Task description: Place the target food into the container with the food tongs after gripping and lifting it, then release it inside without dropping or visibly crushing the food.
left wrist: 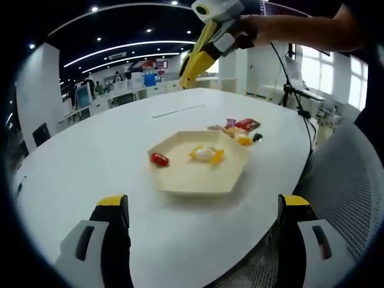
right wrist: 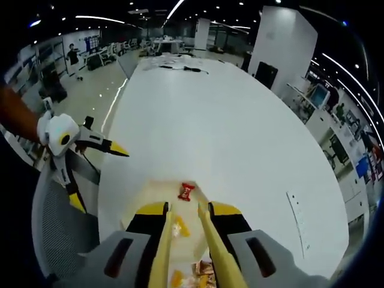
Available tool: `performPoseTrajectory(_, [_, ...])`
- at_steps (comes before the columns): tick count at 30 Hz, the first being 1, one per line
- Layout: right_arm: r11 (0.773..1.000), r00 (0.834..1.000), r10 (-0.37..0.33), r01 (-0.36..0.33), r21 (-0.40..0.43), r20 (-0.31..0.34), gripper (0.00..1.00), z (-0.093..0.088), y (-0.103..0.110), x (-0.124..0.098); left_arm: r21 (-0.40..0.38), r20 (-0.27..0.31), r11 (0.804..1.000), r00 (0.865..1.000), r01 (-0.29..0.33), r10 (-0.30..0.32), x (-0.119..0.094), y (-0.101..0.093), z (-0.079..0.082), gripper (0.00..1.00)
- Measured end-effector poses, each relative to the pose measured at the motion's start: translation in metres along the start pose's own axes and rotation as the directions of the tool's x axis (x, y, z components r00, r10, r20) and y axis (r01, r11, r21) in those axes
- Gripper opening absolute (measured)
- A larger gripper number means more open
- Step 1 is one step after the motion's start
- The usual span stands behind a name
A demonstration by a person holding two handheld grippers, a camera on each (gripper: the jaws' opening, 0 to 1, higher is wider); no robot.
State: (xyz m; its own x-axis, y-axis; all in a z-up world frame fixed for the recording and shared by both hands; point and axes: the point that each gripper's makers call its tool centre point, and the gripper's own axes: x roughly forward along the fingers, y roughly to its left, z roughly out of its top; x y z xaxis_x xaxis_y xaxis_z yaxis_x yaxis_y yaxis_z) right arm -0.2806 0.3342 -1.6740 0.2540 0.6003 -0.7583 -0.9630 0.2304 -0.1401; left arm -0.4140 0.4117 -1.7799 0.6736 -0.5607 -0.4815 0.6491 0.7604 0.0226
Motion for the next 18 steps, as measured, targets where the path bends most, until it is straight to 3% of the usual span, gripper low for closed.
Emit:
performPoseTrajectory(8, [1.000, 1.000, -0.006, 0.006, 0.005, 0.006, 0.26, -0.008, -0.003, -0.006, -0.002, -0.004, 1.000, 1.000, 0.003, -0.003, 0.000, -0.001, 0.000, 0.99])
performPoseTrajectory(18, [0.999, 1.000, -0.028, 0.028, 0.026, 0.000, 0.27, -0.032, -0.011, -0.020, -0.005, -0.008, 1.000, 1.000, 0.012, -0.012, 0.001, -0.002, -0.001, 0.99])
